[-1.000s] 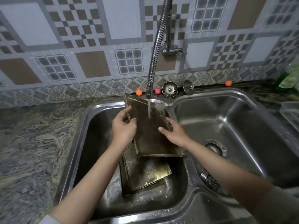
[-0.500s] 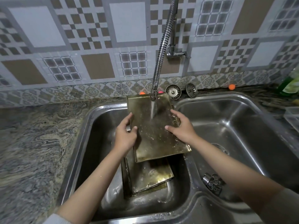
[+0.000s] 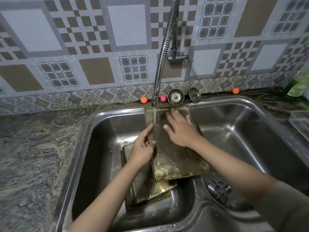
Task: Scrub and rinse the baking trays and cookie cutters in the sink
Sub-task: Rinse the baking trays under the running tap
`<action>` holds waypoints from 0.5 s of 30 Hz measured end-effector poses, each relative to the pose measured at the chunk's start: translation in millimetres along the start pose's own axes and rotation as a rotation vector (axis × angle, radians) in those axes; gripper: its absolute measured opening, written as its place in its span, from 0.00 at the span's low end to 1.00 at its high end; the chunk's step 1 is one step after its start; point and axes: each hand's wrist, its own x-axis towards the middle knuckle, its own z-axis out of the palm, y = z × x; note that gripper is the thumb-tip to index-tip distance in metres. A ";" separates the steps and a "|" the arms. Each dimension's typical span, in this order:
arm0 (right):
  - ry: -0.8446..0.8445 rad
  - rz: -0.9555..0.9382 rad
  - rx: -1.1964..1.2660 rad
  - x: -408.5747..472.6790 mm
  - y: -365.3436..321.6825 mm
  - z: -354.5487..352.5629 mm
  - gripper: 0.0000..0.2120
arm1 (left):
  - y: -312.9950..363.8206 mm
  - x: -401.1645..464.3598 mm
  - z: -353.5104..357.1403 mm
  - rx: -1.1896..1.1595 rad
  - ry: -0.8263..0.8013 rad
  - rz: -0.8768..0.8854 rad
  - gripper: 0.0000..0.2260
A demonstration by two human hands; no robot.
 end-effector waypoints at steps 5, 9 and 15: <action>-0.082 -0.207 0.067 -12.9 -55.0 16.6 0.28 | -0.1 7.6 -10.9 -0.193 0.202 -0.063 0.28; -0.100 -0.358 -0.085 -12.3 -27.3 15.2 0.29 | -3.7 5.6 -24.6 -0.173 0.265 -0.118 0.28; -0.073 -0.052 0.039 9.3 -35.9 14.4 0.29 | -0.1 -0.5 0.5 -0.193 0.184 -0.133 0.28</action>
